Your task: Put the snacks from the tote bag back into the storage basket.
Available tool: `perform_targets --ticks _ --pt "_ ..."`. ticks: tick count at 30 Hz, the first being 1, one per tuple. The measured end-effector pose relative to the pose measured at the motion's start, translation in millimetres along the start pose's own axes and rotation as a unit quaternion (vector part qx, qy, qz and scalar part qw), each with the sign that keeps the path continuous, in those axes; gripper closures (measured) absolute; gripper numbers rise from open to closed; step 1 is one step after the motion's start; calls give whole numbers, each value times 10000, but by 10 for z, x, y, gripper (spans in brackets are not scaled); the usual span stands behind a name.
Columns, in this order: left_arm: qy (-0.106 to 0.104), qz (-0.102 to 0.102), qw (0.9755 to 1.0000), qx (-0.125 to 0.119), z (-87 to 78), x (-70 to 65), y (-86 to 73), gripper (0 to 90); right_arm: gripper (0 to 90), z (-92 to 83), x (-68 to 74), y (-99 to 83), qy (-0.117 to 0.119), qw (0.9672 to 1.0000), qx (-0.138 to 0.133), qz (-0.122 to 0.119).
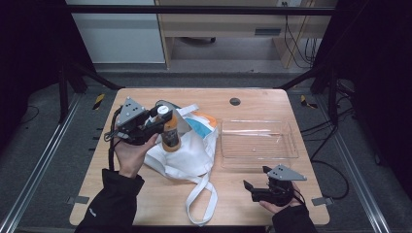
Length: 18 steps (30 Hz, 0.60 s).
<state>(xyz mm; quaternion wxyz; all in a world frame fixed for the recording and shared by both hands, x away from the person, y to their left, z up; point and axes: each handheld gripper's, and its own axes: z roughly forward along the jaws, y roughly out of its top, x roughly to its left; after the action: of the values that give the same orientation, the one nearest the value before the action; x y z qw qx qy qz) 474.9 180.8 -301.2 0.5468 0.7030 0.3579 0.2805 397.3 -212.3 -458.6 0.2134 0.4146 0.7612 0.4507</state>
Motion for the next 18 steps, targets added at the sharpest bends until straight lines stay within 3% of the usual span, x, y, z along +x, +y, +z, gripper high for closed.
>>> perform_targets --ticks 18 --pt "-251 223 9994 -75 107 -300 204 588 116 -13 5 2 41 10000 -78 -12"
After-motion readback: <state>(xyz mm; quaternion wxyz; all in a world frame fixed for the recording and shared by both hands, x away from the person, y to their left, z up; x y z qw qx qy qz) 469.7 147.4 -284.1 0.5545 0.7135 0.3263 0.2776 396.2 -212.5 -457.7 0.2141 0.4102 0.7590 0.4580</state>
